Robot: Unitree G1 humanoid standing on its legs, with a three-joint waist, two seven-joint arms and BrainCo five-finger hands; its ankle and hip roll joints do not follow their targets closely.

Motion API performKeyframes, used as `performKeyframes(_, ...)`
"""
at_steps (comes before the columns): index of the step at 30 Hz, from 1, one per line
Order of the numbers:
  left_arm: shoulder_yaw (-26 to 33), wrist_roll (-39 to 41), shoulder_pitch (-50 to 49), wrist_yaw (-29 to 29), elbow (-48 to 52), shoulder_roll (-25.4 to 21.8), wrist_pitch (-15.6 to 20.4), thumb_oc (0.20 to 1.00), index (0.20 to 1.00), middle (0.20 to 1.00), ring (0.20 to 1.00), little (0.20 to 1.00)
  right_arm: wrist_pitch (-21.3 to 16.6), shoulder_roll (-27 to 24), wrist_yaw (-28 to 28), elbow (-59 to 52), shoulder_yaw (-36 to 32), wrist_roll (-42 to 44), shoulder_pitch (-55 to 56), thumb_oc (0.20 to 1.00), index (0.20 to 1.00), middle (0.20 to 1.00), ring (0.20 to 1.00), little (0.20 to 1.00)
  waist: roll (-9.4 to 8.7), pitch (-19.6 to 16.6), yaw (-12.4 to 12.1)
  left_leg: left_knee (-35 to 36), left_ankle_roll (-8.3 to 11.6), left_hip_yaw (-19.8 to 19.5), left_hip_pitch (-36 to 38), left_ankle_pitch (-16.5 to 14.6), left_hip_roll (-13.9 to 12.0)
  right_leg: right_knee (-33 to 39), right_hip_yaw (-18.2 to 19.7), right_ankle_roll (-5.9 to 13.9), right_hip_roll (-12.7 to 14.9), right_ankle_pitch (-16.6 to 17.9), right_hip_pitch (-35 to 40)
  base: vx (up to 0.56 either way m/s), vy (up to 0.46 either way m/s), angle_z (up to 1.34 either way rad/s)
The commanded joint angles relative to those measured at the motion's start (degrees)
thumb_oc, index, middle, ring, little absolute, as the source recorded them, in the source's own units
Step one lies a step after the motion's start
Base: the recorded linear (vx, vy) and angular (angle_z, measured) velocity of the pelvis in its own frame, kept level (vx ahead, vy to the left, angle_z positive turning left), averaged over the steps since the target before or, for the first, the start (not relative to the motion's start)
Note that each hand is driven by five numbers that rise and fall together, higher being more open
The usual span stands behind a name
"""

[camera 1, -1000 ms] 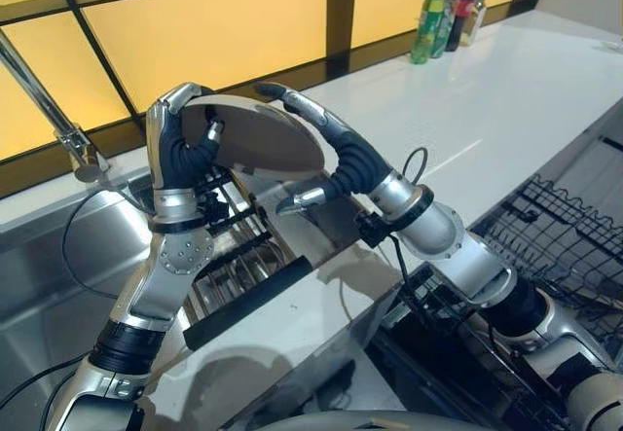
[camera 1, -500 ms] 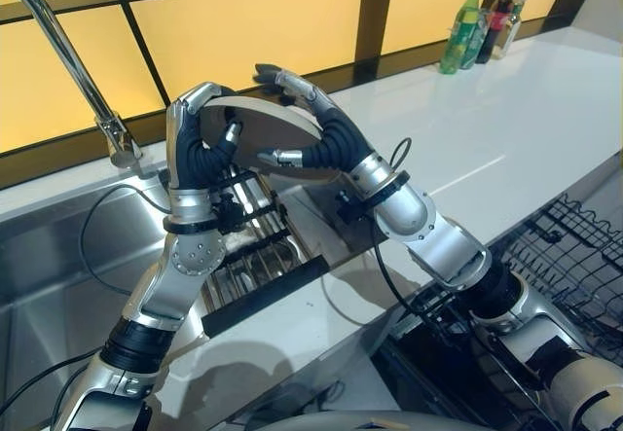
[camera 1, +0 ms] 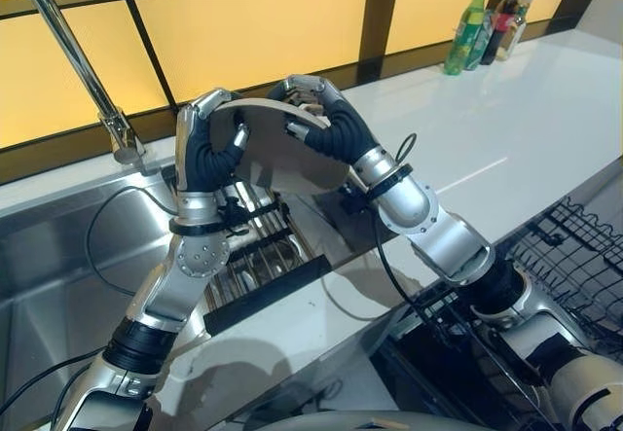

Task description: Pick up plates and place into dishwasher.

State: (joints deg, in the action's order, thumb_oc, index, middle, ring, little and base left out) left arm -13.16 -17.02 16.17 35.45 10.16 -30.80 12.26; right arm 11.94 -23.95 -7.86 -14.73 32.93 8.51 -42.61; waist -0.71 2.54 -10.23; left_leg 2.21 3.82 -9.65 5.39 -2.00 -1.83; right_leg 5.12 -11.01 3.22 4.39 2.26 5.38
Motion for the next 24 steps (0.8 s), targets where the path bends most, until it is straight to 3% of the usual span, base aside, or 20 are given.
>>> performKeyframes(1, -0.26, -1.64, 9.67, 2.23, 1.11, -1.93, 2.63, 0.200, 0.200, 0.200, 0.200, 0.200, 1.95, -1.65, 6.01, 0.31, 4.13, 3.07, -2.27, 0.200, 0.200, 0.200, 0.200, 0.200, -2.50, -2.77, 0.12, -0.34, -2.60, -0.84, -3.10, -0.92, 3.92, -9.93, 1.43, 4.66, 4.98, -7.62, -1.02, 0.00, 0.000, 0.00)
performKeyframes(6, -0.99, -2.52, 10.00, 3.14, 1.28, -1.82, 1.76, 0.200, 0.200, 0.200, 0.200, 0.200, 2.41, -3.07, 7.06, 0.17, 4.40, 2.86, -3.22, 0.200, 0.200, 0.200, 0.200, 0.200, -2.77, -2.50, 0.42, -0.58, -2.48, -0.30, -3.09, -0.94, 3.56, -10.08, 1.45, 4.44, 4.67, -7.82, -0.82, -0.01, -0.004, 0.00)
performKeyframes(12, -2.00, -3.03, 10.36, 4.99, 1.15, -0.76, -0.05, 0.200, 0.200, 0.200, 0.200, 0.200, 1.97, -3.75, 4.61, 0.73, 2.66, 0.36, -3.88, 0.200, 0.200, 0.200, 0.200, 0.200, -2.93, -2.18, 0.72, -0.54, -2.31, 0.24, -3.01, -0.78, 3.21, -10.02, 1.24, 4.25, 4.39, -7.88, -0.51, -0.04, -0.018, 0.00)
performKeyframes(13, -2.16, -2.73, 10.36, 5.05, 1.20, -0.39, -0.87, 0.360, 0.360, 0.360, 0.360, 0.360, 2.05, -3.92, 3.98, 0.82, 1.79, -1.36, -3.88, 0.200, 0.200, 0.200, 0.200, 0.200, -2.94, -2.17, 0.81, -0.46, -2.31, 0.33, -3.01, -0.73, 3.17, -9.97, 1.24, 4.22, 4.30, -7.87, -0.48, -0.05, -0.033, 0.00)
performKeyframes(14, -2.23, -2.69, 10.28, 4.75, 1.03, -0.13, -1.66, 0.793, 0.793, 0.793, 0.793, 0.793, 2.24, -4.21, 3.26, 0.89, 1.02, -3.10, -3.96, 0.200, 0.200, 0.200, 0.200, 0.200, -2.92, -2.15, 0.91, -0.37, -2.34, 0.40, -2.95, -0.70, 3.11, -9.96, 1.30, 4.19, 4.20, -7.85, -0.47, -0.05, -0.032, 0.00)
performKeyframes(15, -2.36, -2.92, 10.28, 5.25, 0.78, -0.14, -2.30, 1.000, 1.000, 1.000, 1.000, 1.000, 2.42, -4.67, 2.69, 0.90, 0.32, -4.28, -4.11, 0.200, 0.200, 0.200, 0.200, 0.200, -2.87, -2.14, 1.07, -0.26, -2.34, 0.49, -2.87, -0.65, 3.05, -9.97, 1.33, 4.16, 4.11, -7.84, -0.48, -0.04, -0.024, 0.00)
performKeyframes(24, 7.30, 0.63, 6.22, 6.69, -2.32, -5.48, 1.74, 1.000, 1.000, 1.000, 1.000, 1.000, -1.26, -12.13, 1.66, 0.79, -10.79, -11.05, 2.09, 0.200, 0.200, 0.200, 0.200, 0.200, -2.23, -3.08, 2.34, -0.09, -1.89, 1.69, -2.99, -0.26, 2.43, -9.40, 2.09, 3.84, 3.71, -7.46, -0.66, -0.02, -0.006, 0.00)
